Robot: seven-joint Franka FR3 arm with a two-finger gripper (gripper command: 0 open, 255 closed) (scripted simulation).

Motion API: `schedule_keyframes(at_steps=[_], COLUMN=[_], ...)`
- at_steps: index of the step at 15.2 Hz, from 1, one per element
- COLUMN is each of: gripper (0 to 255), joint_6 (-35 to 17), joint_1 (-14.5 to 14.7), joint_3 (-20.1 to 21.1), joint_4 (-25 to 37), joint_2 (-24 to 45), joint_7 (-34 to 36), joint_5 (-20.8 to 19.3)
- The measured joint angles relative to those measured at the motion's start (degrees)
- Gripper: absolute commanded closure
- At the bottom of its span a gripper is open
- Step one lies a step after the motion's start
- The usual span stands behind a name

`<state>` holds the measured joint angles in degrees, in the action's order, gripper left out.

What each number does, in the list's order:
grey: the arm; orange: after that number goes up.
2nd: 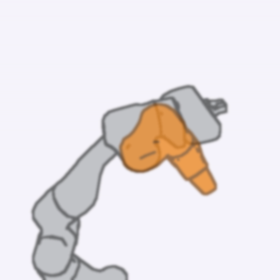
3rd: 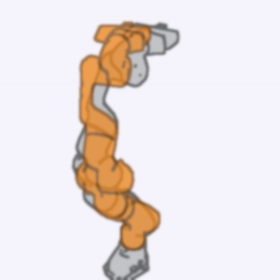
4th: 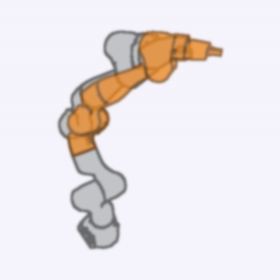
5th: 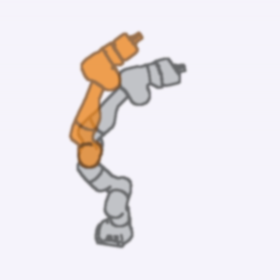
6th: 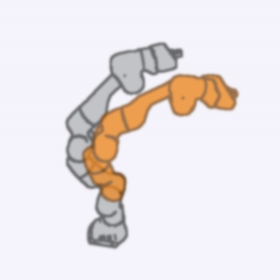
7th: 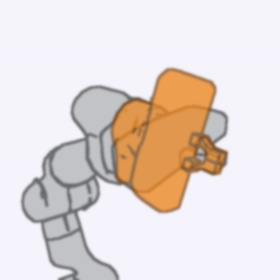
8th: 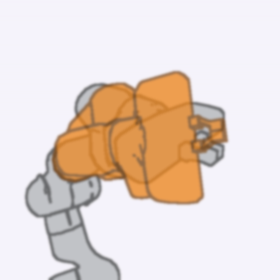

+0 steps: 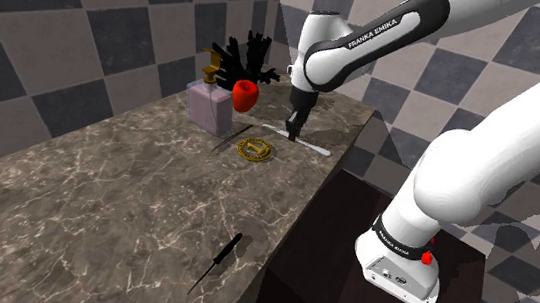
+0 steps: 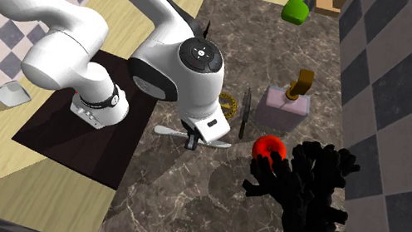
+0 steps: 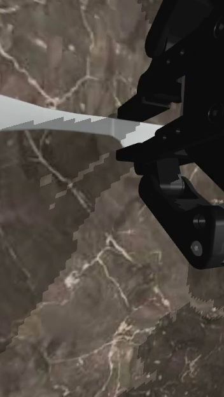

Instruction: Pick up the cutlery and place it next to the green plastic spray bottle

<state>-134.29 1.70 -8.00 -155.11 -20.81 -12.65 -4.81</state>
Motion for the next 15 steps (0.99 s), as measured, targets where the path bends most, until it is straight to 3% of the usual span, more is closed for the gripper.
schedule_keyframes(at_steps=[15], gripper=[255], joint_6=[13.1], joint_1=[-0.1], joint_3=[0.7], joint_4=[6.1], joint_2=[-7.1], joint_7=[0.0], joint_5=[0.1])
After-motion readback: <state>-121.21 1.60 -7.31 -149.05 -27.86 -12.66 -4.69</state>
